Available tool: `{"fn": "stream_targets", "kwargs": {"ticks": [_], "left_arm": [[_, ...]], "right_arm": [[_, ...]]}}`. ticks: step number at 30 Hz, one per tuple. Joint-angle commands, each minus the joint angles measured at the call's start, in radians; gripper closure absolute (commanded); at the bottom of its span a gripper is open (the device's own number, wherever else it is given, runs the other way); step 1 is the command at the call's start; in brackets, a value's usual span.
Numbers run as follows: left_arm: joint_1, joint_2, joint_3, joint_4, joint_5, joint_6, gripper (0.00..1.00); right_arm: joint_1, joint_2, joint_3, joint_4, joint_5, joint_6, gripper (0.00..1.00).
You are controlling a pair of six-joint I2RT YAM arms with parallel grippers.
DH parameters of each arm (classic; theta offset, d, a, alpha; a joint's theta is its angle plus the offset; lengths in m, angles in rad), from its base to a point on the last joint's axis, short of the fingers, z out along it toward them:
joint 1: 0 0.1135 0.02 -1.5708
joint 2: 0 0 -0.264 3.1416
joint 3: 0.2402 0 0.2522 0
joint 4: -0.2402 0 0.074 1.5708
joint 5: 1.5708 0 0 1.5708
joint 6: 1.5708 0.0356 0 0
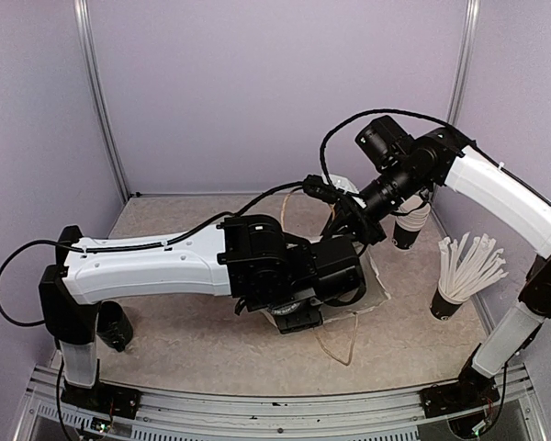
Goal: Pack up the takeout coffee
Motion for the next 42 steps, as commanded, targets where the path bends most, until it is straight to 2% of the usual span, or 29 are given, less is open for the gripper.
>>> {"fn": "stream_targets", "kwargs": {"ticks": [1, 10, 15, 19, 27, 36, 38, 42], "left_arm": [[-0.001, 0.015, 0.043, 0.028, -0.052, 0.022, 0.26], [0.001, 0.000, 0.022, 0.006, -0.111, -0.002, 0.26], [-0.012, -0.024, -0.032, -0.022, -0.095, -0.030, 0.25], [-0.010, -0.038, -0.066, -0.033, -0.140, -0.039, 0.25], [0.015, -0.013, -0.040, -0.001, -0.104, 0.010, 0.27], [-0.006, -0.059, -0.156, -0.044, -0.092, -0.058, 0.28], [-0.010, -0.056, -0.160, -0.045, -0.082, -0.056, 0.28], [-0.012, -0.059, -0.167, -0.042, -0.081, -0.060, 0.28]], "right_arm": [[0.025, -0.019, 0.000, -0.005, -0.041, 0.004, 0.98], [0.024, -0.014, -0.006, 0.007, -0.024, 0.032, 0.98], [0.025, -0.002, 0.005, 0.011, -0.017, 0.045, 0.98], [0.024, 0.005, 0.009, 0.016, -0.019, 0.061, 0.98], [0.026, 0.014, 0.009, 0.001, -0.040, 0.048, 0.98], [0.025, 0.010, -0.003, -0.004, -0.034, 0.036, 0.96], [0.026, 0.019, 0.006, -0.011, -0.046, 0.032, 0.91], [0.025, 0.050, 0.084, -0.103, -0.089, -0.011, 0.58]]}}
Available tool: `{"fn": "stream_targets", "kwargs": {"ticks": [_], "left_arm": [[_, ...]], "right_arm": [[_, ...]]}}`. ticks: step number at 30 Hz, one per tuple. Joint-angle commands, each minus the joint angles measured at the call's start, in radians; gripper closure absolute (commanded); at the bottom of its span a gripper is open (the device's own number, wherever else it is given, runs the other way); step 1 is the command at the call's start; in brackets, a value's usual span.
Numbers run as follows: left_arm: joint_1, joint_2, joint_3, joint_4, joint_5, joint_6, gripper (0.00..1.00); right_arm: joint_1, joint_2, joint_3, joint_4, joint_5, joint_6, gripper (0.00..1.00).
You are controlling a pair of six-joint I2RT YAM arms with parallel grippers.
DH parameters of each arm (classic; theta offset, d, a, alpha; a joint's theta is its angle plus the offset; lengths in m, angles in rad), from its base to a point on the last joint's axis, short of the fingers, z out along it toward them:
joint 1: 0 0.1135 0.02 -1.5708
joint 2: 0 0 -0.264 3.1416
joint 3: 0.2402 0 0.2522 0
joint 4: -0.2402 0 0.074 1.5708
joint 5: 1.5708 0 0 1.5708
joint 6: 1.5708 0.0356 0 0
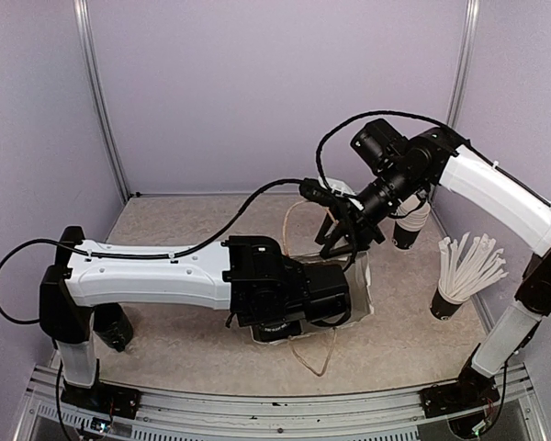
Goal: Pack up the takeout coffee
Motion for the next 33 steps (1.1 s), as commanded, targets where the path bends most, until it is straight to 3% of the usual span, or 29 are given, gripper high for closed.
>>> {"fn": "stream_targets", "kwargs": {"ticks": [1, 5, 9, 17, 21, 33], "left_arm": [[-0.011, -0.036, -0.020, -0.011, 0.012, -0.014, 0.28], [-0.010, -0.048, -0.049, -0.009, 0.002, -0.023, 0.30], [-0.009, -0.066, -0.081, -0.008, -0.004, -0.021, 0.30], [0.012, -0.098, -0.112, 0.015, -0.014, -0.005, 0.31], [0.019, -0.108, -0.109, 0.031, -0.028, 0.013, 0.32], [0.039, -0.125, -0.149, 0.084, 0.031, 0.044, 0.31]], "right_arm": [[0.013, 0.037, 0.118, -0.104, -0.075, -0.071, 0.53], [-0.039, 0.045, 0.244, -0.175, -0.152, -0.139, 0.40], [-0.143, 0.078, 0.339, -0.162, -0.219, -0.171, 0.37], [-0.198, 0.269, 0.293, 0.075, -0.073, -0.042, 0.49], [-0.198, 0.410, 0.353, 0.121, -0.040, -0.005, 0.54], [-0.197, 0.672, 0.426, 0.256, 0.021, 0.104, 0.56]]}}
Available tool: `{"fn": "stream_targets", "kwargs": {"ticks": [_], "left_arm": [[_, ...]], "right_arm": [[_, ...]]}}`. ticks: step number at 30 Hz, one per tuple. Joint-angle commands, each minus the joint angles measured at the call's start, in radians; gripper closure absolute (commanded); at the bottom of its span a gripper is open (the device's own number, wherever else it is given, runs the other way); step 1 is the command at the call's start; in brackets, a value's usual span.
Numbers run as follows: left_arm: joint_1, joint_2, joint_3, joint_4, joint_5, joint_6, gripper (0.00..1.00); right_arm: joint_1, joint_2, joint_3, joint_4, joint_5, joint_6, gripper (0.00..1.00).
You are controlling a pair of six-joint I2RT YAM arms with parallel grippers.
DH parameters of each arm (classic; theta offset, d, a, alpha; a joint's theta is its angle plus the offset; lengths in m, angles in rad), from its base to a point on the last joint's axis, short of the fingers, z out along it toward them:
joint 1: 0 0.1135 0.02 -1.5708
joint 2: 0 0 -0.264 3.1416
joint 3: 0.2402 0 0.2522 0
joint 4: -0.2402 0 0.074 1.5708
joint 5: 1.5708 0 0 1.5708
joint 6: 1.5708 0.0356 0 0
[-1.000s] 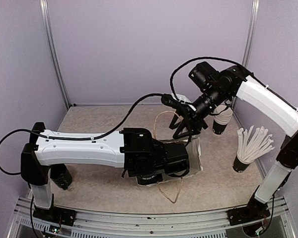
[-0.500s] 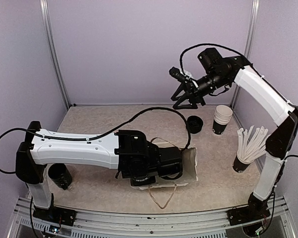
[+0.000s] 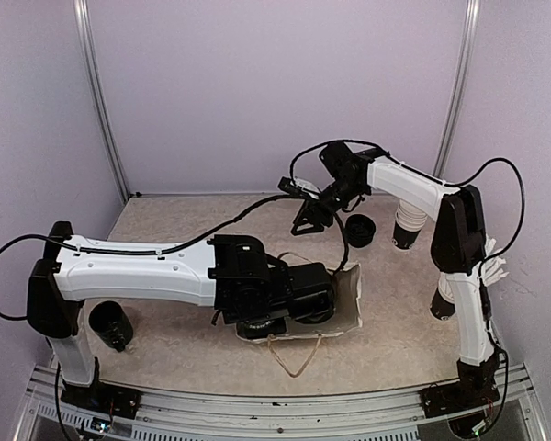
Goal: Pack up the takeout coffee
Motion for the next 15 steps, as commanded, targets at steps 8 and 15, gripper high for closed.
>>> {"fn": "stream_targets", "kwargs": {"ticks": [8, 15], "left_arm": [[0.034, -0.043, -0.042, 0.090, 0.050, 0.069, 0.31], [0.050, -0.041, -0.062, 0.095, 0.065, 0.072, 0.31]], "right_arm": [[0.015, 0.094, -0.019, 0.055, -0.031, 0.000, 0.56], [0.050, 0.102, -0.062, 0.054, -0.046, -0.017, 0.56]]}}
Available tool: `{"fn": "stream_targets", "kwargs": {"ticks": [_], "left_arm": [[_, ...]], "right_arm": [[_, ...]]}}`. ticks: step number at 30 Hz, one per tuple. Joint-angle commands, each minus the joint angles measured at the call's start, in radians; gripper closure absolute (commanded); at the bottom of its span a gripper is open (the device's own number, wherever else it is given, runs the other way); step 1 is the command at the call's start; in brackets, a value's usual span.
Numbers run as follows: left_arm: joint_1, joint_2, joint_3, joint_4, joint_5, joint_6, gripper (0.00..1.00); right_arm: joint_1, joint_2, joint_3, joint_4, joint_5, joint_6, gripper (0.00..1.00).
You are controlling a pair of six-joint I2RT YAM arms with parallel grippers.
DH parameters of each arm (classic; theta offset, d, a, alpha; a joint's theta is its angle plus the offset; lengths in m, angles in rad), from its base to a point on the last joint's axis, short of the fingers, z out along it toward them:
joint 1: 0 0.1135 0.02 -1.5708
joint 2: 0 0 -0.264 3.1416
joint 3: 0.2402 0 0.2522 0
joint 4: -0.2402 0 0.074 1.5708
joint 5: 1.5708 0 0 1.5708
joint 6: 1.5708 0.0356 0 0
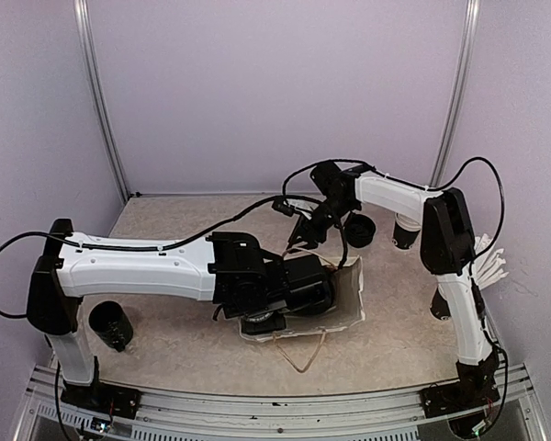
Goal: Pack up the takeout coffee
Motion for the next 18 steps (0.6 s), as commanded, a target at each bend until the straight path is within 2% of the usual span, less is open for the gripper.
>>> {"fn": "stream_targets", "kwargs": {"ticks": [1, 7, 13, 18], "left_arm": [[0.010, -0.032, -0.017, 0.007, 0.032, -0.003, 0.31], [-0.013, -0.049, -0.025, -0.022, 0.065, -0.056, 0.31], [-0.042, -0.080, -0.036, -0.071, 0.086, -0.124, 0.31], [-0.050, -0.110, -0.070, -0.102, 0.156, -0.185, 0.31]], "right_arm": [[0.031, 0.016, -0.026, 0.002, -0.035, -0.012, 0.56], [0.052, -0.015, -0.074, 0.007, -0.070, 0.002, 0.56], [0.098, -0.088, -0.196, 0.032, -0.045, 0.005, 0.56], [0.116, -0.138, -0.285, 0.049, -0.041, 0.014, 0.56]]}}
